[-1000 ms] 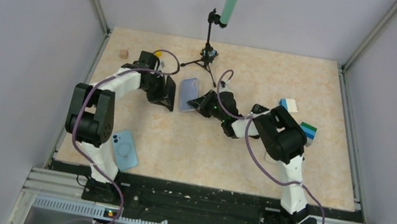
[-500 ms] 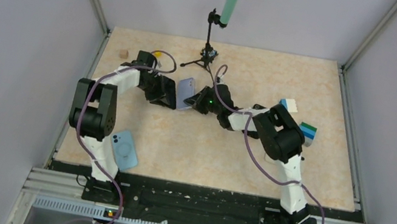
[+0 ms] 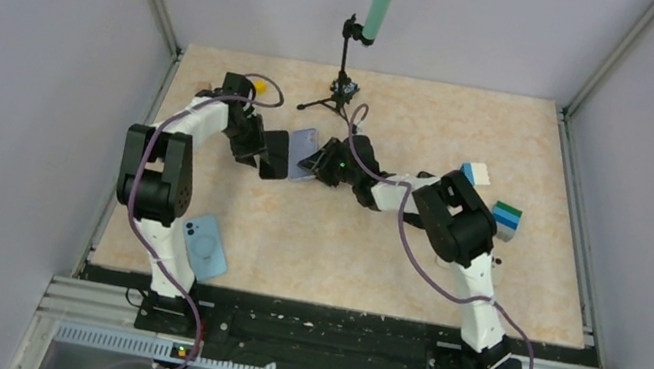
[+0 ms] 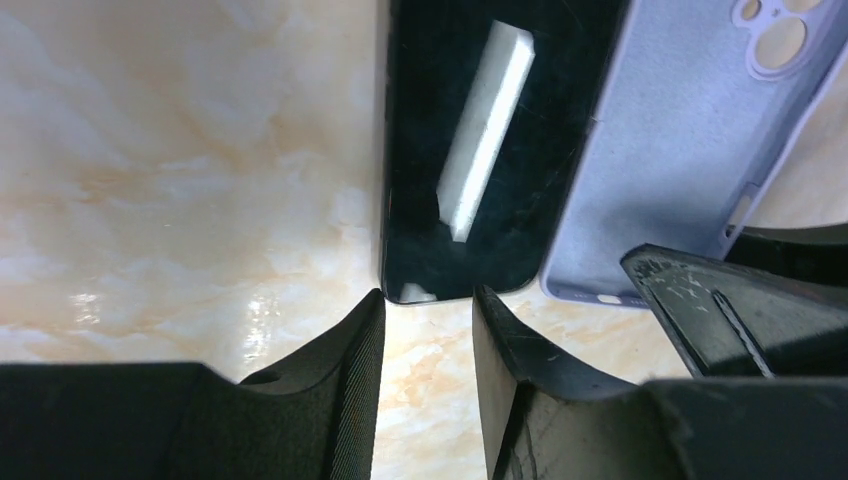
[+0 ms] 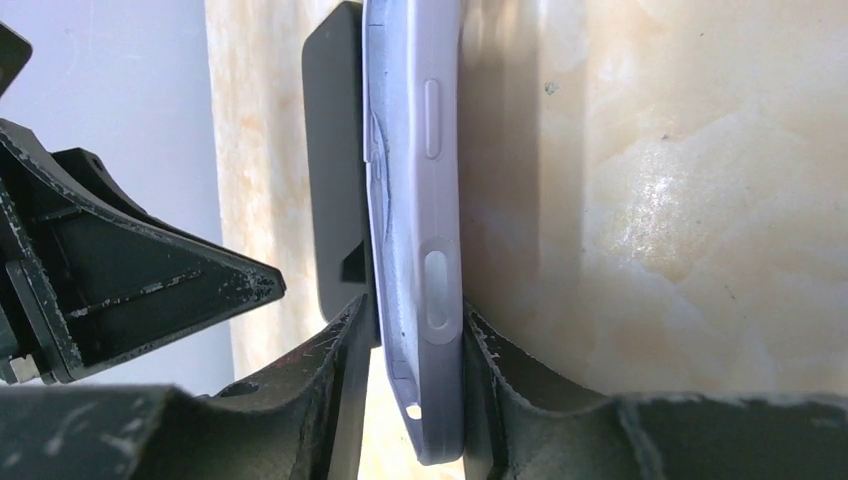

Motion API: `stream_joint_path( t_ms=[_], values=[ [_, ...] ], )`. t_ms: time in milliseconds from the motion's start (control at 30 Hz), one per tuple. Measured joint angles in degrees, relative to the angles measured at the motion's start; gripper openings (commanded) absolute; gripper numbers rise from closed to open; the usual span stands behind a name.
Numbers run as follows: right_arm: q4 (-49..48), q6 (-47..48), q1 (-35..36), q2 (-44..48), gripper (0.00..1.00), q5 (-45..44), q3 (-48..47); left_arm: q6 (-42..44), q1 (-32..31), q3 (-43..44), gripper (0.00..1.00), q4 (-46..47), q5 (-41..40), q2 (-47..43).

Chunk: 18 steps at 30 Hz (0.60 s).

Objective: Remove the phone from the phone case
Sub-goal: Place the phone at the center of the board.

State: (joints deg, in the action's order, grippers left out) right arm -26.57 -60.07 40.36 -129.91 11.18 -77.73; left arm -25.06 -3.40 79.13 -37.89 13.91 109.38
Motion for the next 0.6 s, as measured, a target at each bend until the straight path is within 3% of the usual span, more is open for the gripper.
stream_joint_path(
  t_ms=[100,233,300,500,600],
  values=[
    [0.0,0.6,0.2,0.5,0.44,-1.1,0.2,0.0,0.0,0.7,0.41,-0.8,-2.3,0.0],
    [-1.0,1.4,0.2,2.4,0.84,-1.7,2.1,-0.1,0.0,0.8,0.47,-2.1,-3.9,-0.2],
    [-1.5,1.8,0.2,4.7,0.96,-2.7,4.3,-0.4,0.0,0.8,0.52,-3.2,-5.3,-0.8],
    [-2.2,4.9,1.1,8.9,0.99,-6.9,8.9,-2.2,0.0,-2.5,0.83,-4.9,-11.0,-9.5],
    [-3.2,8.5,4.0,11.8,0.99,-12.2,13.1,-3.6,0.0,-6.1,0.86,-6.6,-14.3,-16.3]
  ],
)
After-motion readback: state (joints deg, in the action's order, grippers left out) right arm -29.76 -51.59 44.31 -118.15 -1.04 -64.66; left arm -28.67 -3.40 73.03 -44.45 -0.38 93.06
